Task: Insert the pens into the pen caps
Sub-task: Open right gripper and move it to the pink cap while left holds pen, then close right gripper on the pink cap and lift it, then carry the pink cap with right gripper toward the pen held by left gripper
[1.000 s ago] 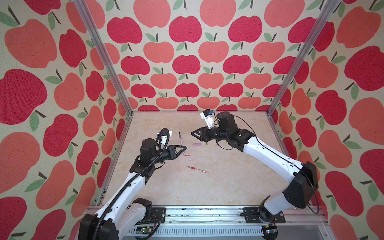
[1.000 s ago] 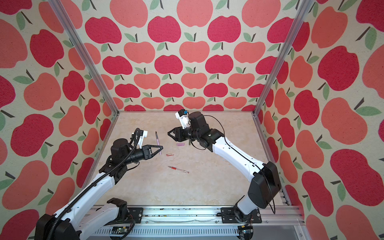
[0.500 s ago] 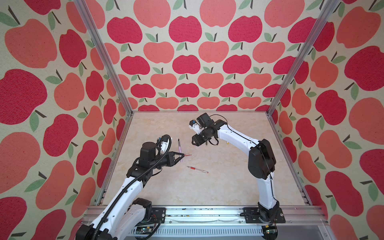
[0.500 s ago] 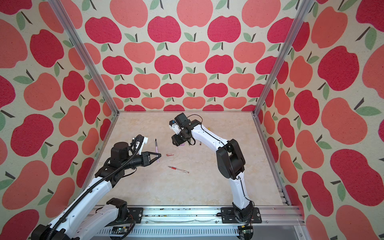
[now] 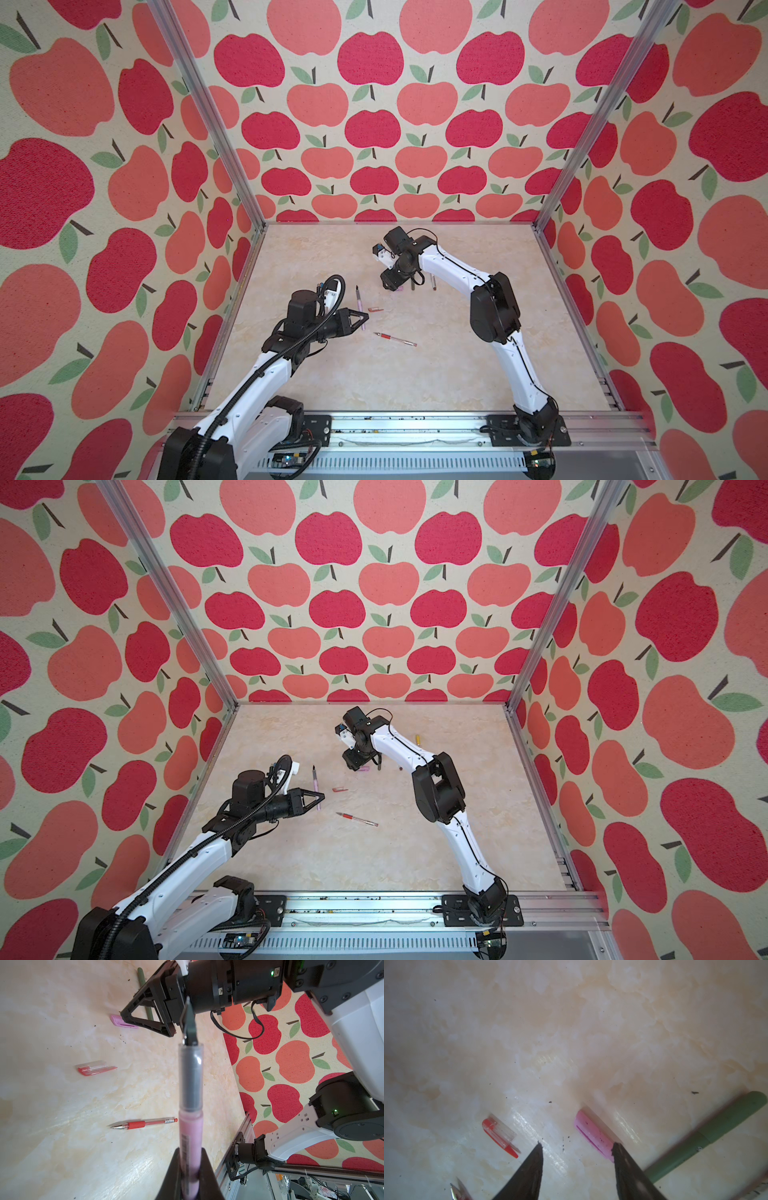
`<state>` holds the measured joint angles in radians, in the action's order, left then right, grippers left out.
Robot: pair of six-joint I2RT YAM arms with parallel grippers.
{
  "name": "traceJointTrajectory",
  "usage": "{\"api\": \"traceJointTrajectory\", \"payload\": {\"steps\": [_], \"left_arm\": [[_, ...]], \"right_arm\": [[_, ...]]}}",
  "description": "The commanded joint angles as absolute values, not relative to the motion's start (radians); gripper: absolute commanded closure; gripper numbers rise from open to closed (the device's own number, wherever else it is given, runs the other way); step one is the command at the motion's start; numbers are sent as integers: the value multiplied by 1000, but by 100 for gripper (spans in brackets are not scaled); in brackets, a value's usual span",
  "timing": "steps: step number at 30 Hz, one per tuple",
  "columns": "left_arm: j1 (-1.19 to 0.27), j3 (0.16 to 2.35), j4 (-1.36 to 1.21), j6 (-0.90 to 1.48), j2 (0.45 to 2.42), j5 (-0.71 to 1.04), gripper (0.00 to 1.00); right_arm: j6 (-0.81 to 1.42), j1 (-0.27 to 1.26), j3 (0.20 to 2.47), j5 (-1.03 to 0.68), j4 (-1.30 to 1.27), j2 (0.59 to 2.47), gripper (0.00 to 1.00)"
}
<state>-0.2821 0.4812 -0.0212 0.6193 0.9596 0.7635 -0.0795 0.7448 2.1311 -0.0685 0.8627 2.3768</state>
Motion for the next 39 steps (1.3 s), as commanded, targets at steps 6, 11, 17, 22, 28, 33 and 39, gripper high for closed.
{"api": "traceJointTrajectory", "payload": {"steps": [6, 11, 17, 22, 28, 33, 39], "left_arm": [[-289, 484, -118, 645, 1012, 765, 100], [-297, 488, -142, 653, 1037, 757, 100], [-318, 505, -152, 655, 1071, 751, 100], [-336, 509, -149, 655, 1069, 731, 100], [-349, 511, -151, 658, 1063, 718, 100], [-359, 508, -150, 658, 1053, 712, 100], [-364, 499, -124, 650, 1008, 702, 100]], "right_arm": [[-89, 716, 2199, -111, 925, 2455, 43], [-89, 713, 2187, -134, 928, 2471, 45], [-84, 712, 2172, -163, 930, 2476, 55], [-74, 713, 2129, -169, 913, 2460, 63], [-65, 722, 2071, -169, 897, 2436, 69], [-63, 741, 2062, -151, 900, 2437, 72], [-54, 766, 2074, -78, 916, 2449, 82]]}}
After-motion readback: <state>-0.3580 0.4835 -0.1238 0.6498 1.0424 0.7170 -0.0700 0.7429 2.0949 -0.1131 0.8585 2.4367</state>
